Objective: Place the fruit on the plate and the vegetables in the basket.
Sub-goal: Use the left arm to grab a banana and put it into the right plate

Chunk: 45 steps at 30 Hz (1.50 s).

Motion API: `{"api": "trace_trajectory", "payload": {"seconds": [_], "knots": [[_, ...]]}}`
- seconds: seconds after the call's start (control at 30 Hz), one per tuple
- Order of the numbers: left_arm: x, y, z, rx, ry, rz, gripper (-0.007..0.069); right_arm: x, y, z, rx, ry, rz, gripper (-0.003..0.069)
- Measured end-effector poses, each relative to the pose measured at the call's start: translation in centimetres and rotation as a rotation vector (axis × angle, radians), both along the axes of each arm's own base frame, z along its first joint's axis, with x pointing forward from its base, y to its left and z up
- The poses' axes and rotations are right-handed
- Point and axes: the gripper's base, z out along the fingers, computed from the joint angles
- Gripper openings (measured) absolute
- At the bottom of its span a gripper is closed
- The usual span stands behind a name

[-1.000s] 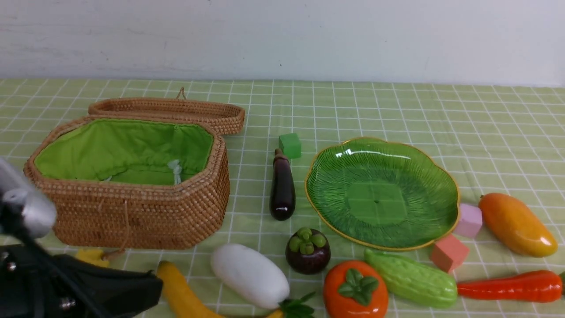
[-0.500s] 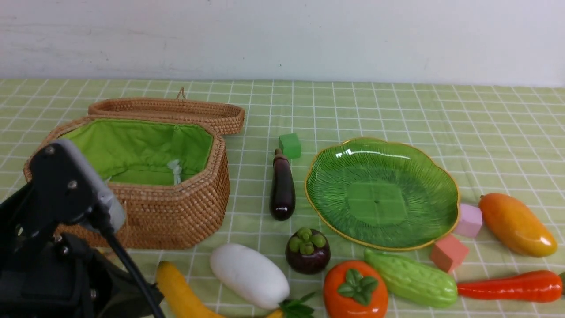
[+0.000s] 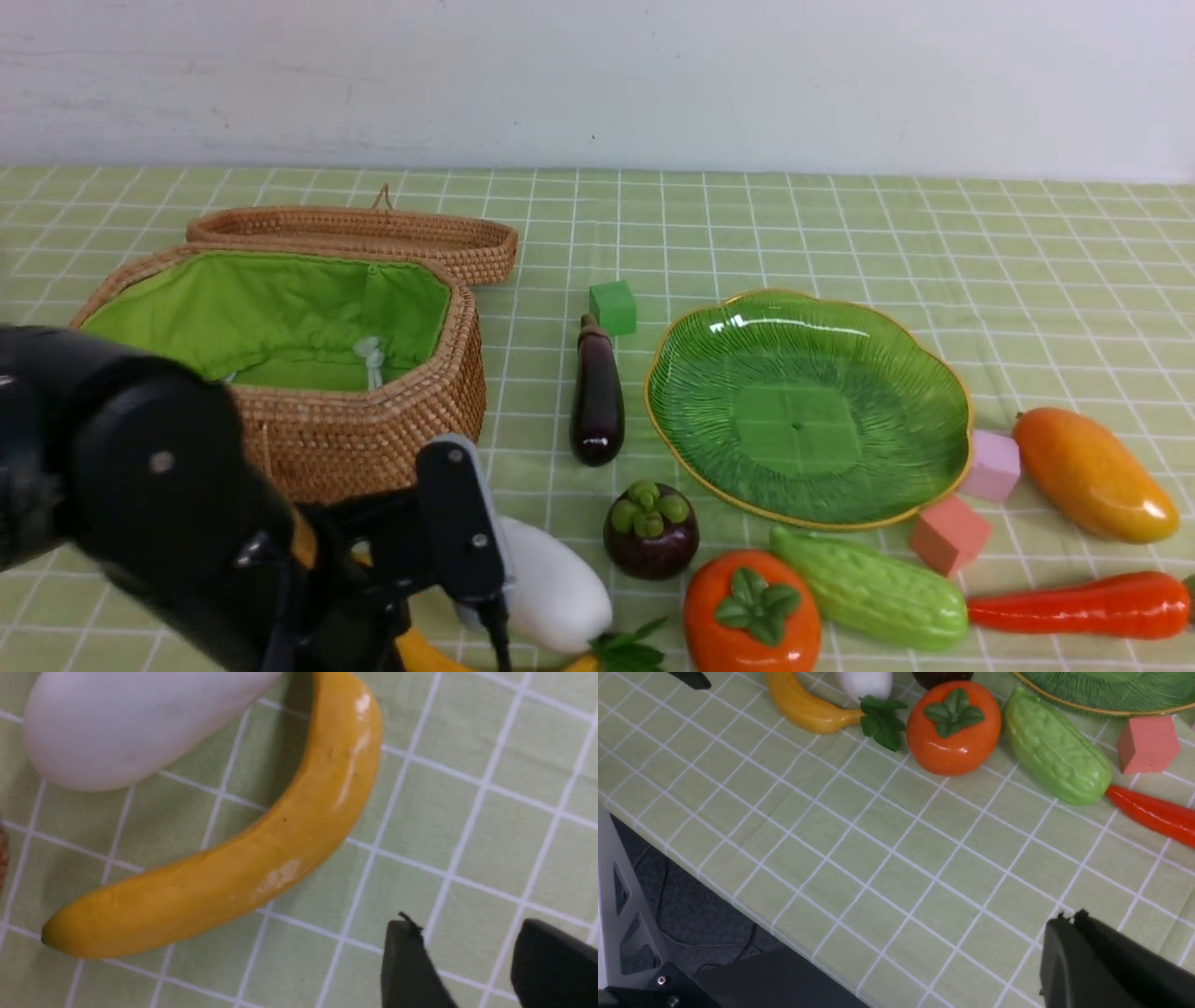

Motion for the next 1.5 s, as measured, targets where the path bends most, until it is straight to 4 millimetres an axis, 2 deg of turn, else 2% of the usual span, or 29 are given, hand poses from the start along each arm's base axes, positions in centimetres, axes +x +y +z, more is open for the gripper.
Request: {"api": "trace_trajectory", "payload": {"seconds": [0.1,0.17,0.23,0.37,0.47,0.8,0.9,1.0,1.03,1.07,1.1,1.13,1.37,1.5], "knots": [[1.2,-0.7,-0.6,0.017,-0.009,-0.014,0.0443,0.0,0.0,0.0,-0.005,0.003,0.001,0.0013],[2.3,-1.1,-1.3,0.048,-0.044,-0.086,0.0506,0.0,0.0,0.0,-0.011,-0.001,0.007,0.0014],[2.5,-1.2,-1.7,0.074,-0.058,-0.154,0.0529,0.0,0.0,0.0,-0.016,-0.006,0.013,0.0014],[2.7,-1.3,-2.1,0.123,-0.110,-0.337,0.0543,0.0,0.0,-0.2,-0.022,-0.007,0.017,0.0018],[3.1,-1.5,-2.4,0.133,-0.146,-0.411,0.0543,0.0,0.0,-0.4,-0.027,0.001,0.019,0.0021],[4.0,-1.9,-5.5,0.186,-0.078,-0.459,0.0542,0.0,0.2,-0.6,-0.025,0.008,0.025,0.0022],[4.3,-2.0,-6.4,0.207,-0.068,-0.472,0.0522,0.1,0.3,-0.4,-0.008,-0.004,0.027,0.0022],[4.4,-2.0,-7.1,0.220,-0.050,-0.479,0.0451,0.1,0.4,-0.3,0.007,-0.018,0.029,0.0022],[4.4,-2.0,-7.1,0.220,-0.050,-0.479,0.0451,0.1,0.4,-0.3,0.009,-0.020,0.029,0.0022],[4.4,-2.0,-7.3,0.222,-0.046,-0.481,0.0391,0.2,0.4,-0.2,0.014,-0.024,0.029,0.0022],[4.4,-2.0,-7.3,0.222,-0.046,-0.481,0.0373,0.2,0.4,-0.2,0.016,-0.026,0.030,0.0023],[4.4,-2.0,-7.3,0.222,-0.046,-0.481,0.0300,0.2,0.5,-0.1,0.024,-0.033,0.032,0.0023],[3.9,-2.0,-6.9,0.240,-0.016,-0.506,0.0308,0.2,0.5,-0.1,0.031,-0.040,0.036,0.0029],[1.9,-2.9,-5.3,0.261,-0.014,-0.614,0.0308,0.3,0.5,-0.1,0.028,-0.046,0.033,0.0032]]}}
